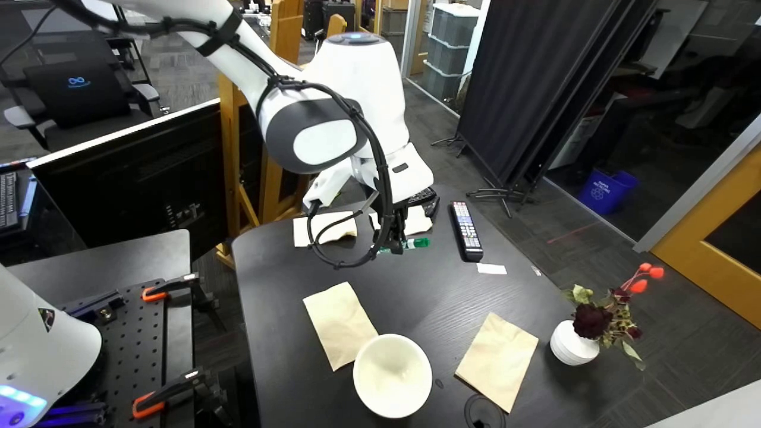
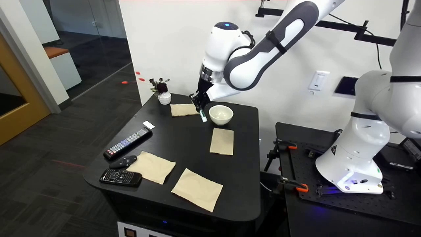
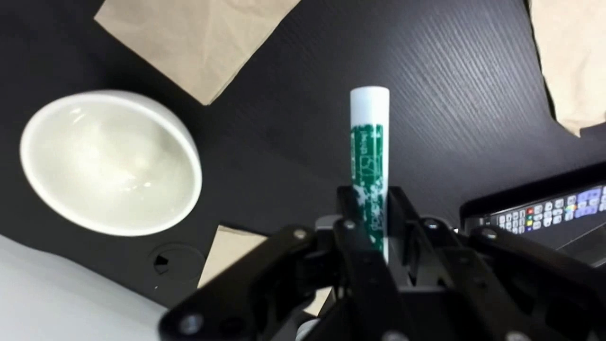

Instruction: Take the green marker out of the white bowl and put it on the table

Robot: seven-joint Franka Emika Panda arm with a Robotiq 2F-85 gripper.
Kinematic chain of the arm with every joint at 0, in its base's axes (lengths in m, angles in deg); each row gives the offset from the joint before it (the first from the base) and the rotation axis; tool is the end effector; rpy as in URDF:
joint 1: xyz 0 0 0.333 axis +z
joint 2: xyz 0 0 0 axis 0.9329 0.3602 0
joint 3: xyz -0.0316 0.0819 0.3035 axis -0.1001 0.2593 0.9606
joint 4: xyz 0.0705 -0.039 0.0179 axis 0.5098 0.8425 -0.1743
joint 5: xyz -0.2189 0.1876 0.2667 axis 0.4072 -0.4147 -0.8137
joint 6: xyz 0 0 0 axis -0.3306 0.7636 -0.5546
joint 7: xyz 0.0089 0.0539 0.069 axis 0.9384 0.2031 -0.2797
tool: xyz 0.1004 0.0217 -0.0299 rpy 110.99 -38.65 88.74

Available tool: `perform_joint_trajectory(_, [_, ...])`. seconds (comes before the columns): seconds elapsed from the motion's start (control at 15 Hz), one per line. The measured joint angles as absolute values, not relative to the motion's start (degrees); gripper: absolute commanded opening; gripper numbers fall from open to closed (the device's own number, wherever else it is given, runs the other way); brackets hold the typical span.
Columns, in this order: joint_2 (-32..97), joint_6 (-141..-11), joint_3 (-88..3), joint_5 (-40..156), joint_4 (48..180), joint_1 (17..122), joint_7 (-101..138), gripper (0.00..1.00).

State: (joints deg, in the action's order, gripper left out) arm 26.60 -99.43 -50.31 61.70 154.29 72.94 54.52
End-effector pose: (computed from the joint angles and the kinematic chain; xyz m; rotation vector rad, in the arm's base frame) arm 0.5427 -0.0659 0.2910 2.8950 -1.1002 0.4224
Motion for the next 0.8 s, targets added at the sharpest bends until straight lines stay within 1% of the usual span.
perform_joint_trajectory(0.33, [33.7, -99.4, -48.3, 59.4, 150.9, 72.8, 53.8, 0.05])
perform_joint_trajectory(0.8, [44.9, -99.6, -49.1, 58.8, 141.5, 73.6, 54.6, 0.05])
